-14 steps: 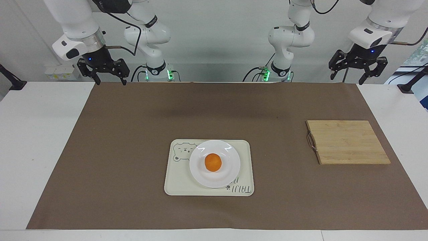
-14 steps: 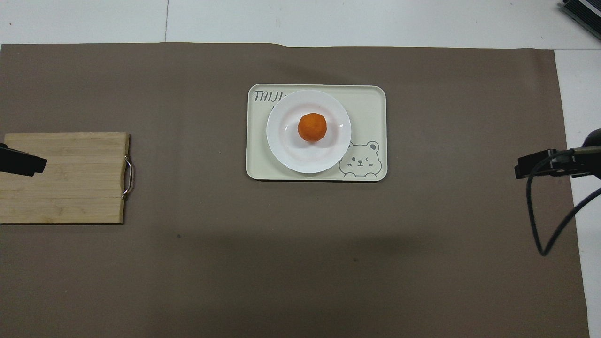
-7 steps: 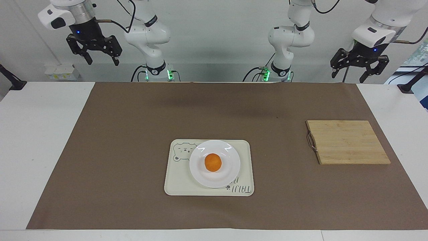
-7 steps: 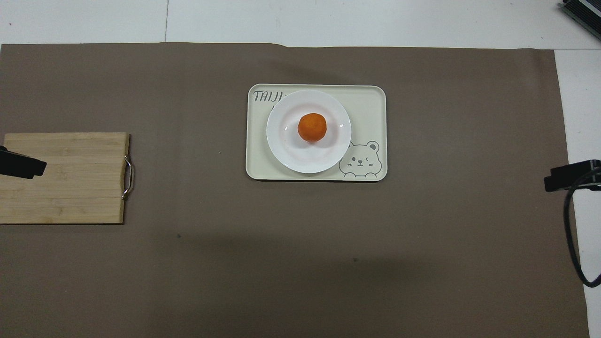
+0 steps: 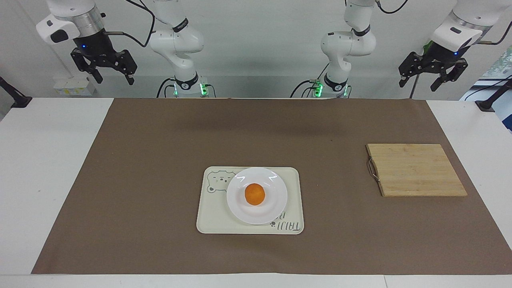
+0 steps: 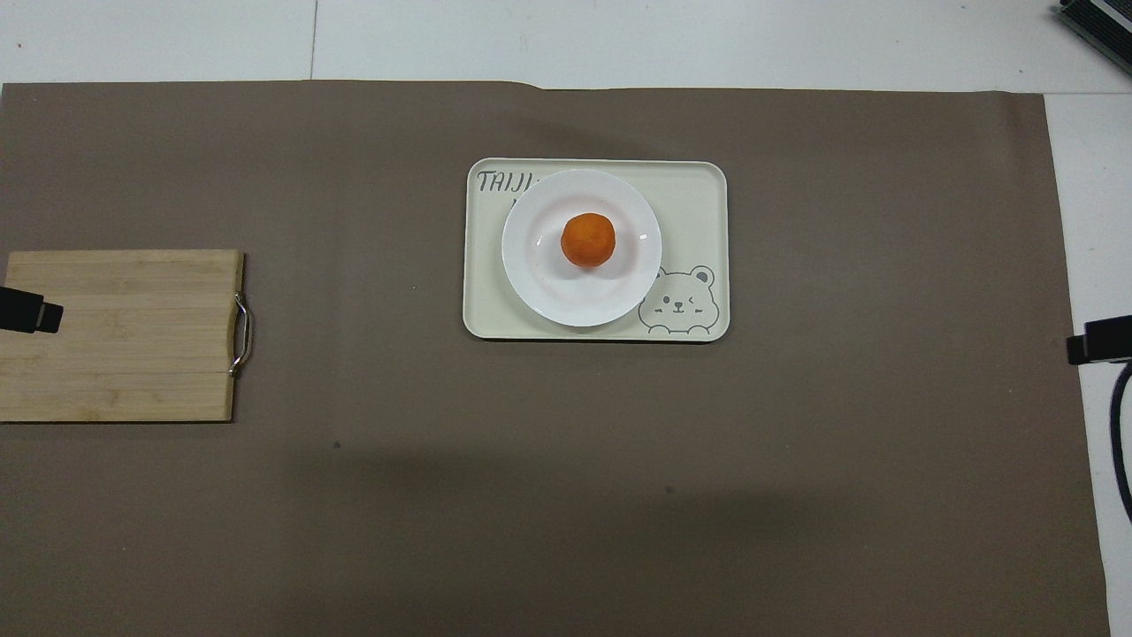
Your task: Place orange and plate with both arms
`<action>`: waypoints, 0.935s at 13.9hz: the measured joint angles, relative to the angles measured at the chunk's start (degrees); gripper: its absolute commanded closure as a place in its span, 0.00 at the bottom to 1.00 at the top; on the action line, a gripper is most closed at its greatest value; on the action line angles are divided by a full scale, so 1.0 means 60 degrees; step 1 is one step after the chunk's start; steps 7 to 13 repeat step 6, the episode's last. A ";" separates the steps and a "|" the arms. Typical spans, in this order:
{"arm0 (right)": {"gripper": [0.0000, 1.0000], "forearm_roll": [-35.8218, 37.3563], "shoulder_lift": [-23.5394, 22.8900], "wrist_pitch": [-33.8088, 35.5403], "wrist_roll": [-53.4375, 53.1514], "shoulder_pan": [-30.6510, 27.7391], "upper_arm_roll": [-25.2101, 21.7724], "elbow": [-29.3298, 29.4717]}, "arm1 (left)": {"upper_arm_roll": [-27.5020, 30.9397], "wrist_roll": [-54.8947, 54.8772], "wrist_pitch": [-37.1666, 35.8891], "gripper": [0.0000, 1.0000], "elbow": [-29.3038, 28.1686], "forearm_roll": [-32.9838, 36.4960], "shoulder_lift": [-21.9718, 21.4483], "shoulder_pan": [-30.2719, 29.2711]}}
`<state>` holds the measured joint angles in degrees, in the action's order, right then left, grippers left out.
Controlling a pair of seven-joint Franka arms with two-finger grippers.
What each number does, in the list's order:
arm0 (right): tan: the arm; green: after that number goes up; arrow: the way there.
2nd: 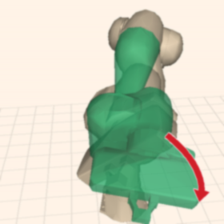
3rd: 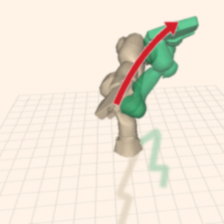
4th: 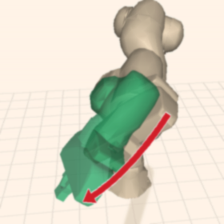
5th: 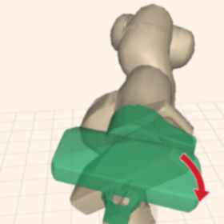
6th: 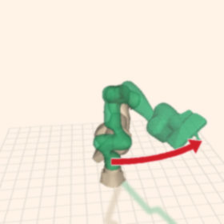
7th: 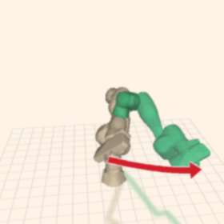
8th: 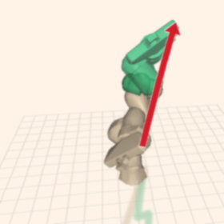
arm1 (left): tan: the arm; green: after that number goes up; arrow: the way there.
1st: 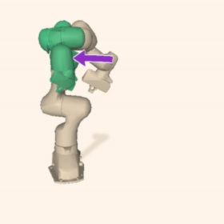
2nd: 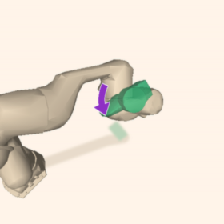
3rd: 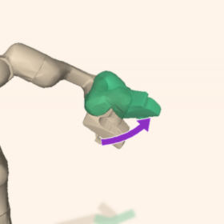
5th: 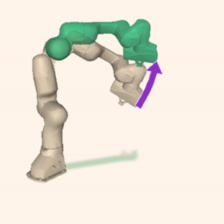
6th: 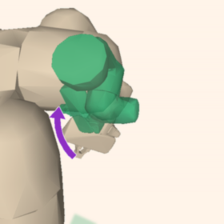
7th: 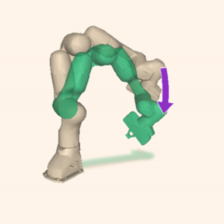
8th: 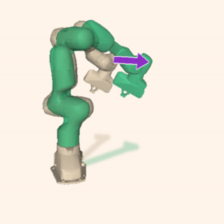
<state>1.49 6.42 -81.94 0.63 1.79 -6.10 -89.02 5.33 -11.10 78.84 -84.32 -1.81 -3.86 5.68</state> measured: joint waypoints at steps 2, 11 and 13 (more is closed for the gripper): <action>0.00 0.0000 -0.0070 -0.0052 0.0000 0.0012 0.0019 0.0016 | 0.0001 0.0021 -0.0008 0.00 0.0000 0.0000 -0.0010 -0.0006; 0.00 0.0000 -0.0083 -0.0189 -0.0355 0.0035 0.0145 -0.0097 | 0.0011 0.0034 -0.0006 0.00 0.0000 0.0000 -0.0010 -0.0016; 0.00 0.0000 -0.0083 -0.0189 -0.0355 0.0035 0.0145 -0.0097 | 0.0011 0.0034 -0.0006 0.00 0.0000 0.0000 -0.0010 -0.0016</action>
